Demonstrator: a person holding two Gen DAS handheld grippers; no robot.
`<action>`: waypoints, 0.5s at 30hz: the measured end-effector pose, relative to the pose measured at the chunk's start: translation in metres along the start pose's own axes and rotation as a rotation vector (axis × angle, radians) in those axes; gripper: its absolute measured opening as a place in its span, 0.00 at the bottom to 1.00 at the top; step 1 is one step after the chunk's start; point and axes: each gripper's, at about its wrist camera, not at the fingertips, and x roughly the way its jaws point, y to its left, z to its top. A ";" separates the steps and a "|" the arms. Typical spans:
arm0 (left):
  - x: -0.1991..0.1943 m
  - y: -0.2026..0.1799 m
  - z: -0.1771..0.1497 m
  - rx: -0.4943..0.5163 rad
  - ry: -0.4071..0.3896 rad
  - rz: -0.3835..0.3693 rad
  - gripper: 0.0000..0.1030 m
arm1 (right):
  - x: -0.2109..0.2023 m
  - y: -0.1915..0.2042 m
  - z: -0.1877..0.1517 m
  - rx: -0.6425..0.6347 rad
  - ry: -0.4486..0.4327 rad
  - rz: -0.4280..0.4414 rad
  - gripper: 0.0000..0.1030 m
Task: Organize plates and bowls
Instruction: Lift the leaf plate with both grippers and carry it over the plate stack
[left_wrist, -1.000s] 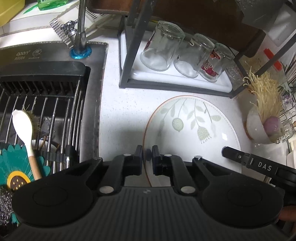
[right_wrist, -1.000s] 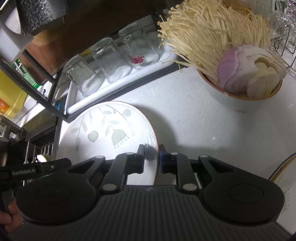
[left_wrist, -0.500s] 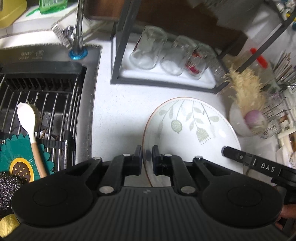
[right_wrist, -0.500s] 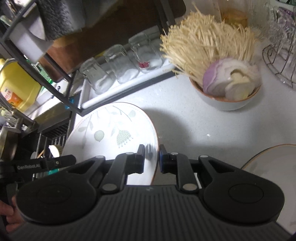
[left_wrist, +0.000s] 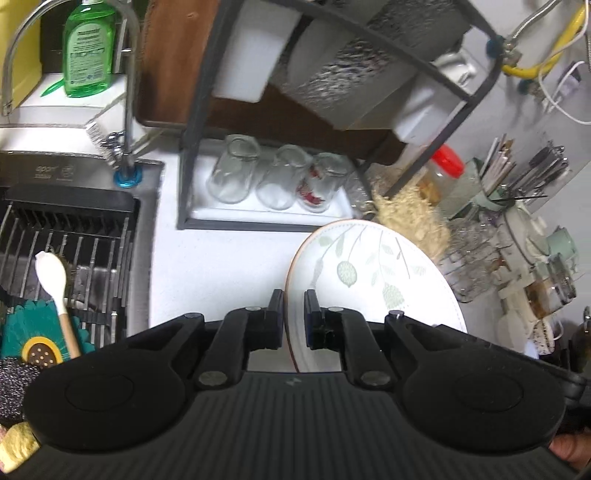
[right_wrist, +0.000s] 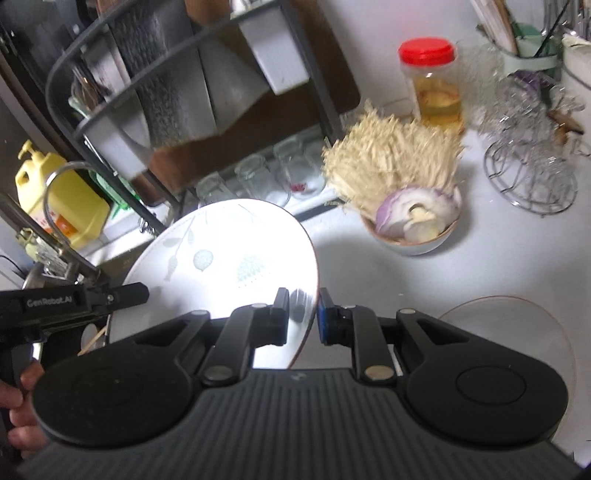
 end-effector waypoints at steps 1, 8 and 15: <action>-0.001 -0.004 0.001 0.008 0.002 -0.008 0.12 | -0.005 0.000 0.001 0.000 -0.010 -0.006 0.18; -0.007 -0.048 -0.003 0.103 -0.013 -0.031 0.12 | -0.040 -0.024 -0.003 0.029 -0.071 -0.013 0.18; 0.001 -0.081 -0.014 0.124 0.006 -0.057 0.12 | -0.064 -0.051 -0.008 0.064 -0.115 -0.041 0.18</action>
